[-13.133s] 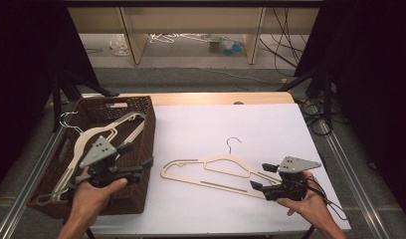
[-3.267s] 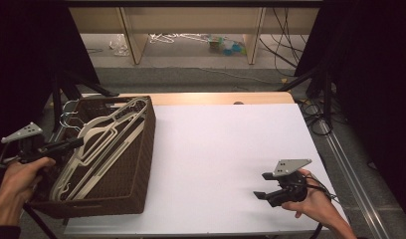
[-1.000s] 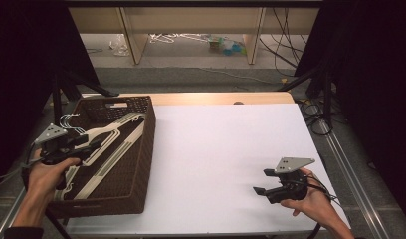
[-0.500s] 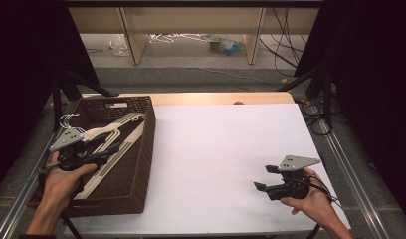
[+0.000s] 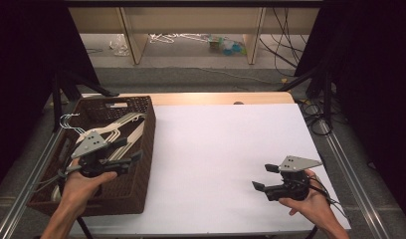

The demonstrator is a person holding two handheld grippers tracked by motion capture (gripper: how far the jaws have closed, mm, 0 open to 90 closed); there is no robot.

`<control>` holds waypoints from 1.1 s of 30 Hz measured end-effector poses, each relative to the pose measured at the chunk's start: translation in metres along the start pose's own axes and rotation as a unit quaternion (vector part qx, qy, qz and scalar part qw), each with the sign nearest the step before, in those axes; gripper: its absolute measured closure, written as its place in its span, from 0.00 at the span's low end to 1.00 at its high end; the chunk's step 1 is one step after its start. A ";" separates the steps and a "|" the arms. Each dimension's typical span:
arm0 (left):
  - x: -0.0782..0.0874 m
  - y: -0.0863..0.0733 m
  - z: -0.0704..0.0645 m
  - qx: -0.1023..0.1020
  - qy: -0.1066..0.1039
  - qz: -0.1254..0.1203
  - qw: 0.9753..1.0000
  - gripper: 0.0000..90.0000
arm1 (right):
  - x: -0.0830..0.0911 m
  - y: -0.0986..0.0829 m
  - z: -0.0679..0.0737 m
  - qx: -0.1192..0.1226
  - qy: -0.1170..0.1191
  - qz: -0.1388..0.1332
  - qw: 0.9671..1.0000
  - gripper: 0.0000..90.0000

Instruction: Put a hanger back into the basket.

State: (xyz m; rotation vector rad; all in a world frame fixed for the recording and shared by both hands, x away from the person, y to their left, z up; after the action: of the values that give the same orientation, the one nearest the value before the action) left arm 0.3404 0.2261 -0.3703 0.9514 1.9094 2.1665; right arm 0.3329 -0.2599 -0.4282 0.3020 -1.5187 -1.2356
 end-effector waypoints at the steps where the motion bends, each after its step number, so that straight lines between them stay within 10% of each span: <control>1: -0.001 0.000 -0.003 -0.001 -0.001 0.002 1.000 0.32 | 0.000 0.000 0.000 -0.001 0.000 -0.004 1.000 0.28; 21: -0.012 0.002 -0.069 -0.007 -0.059 -0.010 0.998 0.20 | 0.003 -0.001 0.006 -0.005 -0.005 -0.032 0.999 0.26; 33: -0.033 -0.031 -0.093 -0.020 -0.060 -0.006 0.998 0.20 | 0.001 -0.002 0.018 0.008 -0.004 -0.037 0.999 0.26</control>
State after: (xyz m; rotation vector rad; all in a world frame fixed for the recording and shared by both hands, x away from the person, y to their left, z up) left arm 0.3101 0.1370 -0.4133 1.0348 1.8055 2.0821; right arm 0.3167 -0.2519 -0.4271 0.3677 -1.5379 -1.2851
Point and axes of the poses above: each handheld gripper's, and its own axes: x roughly backward along the jaws, y roughly out of its top, z roughly to its left, the point moved 1 cm from there along -x, roughly forward along the jaws, and after that the axes turned 10 degrees about y, right-handed, at the moved point
